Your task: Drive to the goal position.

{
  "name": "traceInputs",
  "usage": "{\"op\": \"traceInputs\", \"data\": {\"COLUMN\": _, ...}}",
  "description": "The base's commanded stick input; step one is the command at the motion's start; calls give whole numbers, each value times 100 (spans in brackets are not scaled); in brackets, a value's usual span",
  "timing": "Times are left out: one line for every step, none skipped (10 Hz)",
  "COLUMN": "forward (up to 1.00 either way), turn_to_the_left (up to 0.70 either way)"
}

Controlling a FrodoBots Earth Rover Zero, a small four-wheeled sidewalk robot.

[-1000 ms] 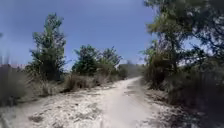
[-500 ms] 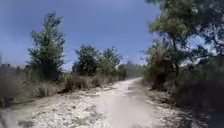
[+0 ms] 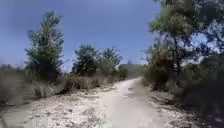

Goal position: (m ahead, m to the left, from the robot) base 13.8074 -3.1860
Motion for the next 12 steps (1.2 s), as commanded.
{"op": "traceInputs", "data": {"forward": 30, "turn_to_the_left": 0}}
{"op": "traceInputs", "data": {"forward": 30, "turn_to_the_left": 0}}
{"op": "traceInputs", "data": {"forward": 30, "turn_to_the_left": 0}}
{"op": "traceInputs", "data": {"forward": 30, "turn_to_the_left": 0}}
{"op": "traceInputs", "data": {"forward": 30, "turn_to_the_left": 0}}
{"op": "traceInputs", "data": {"forward": 30, "turn_to_the_left": 0}}
{"op": "traceInputs", "data": {"forward": 30, "turn_to_the_left": 0}}
{"op": "traceInputs", "data": {"forward": 30, "turn_to_the_left": 0}}
{"op": "traceInputs", "data": {"forward": 30, "turn_to_the_left": 0}}
{"op": "traceInputs", "data": {"forward": 30, "turn_to_the_left": 0}}
{"op": "traceInputs", "data": {"forward": 30, "turn_to_the_left": 0}}
{"op": "traceInputs", "data": {"forward": 30, "turn_to_the_left": 0}}
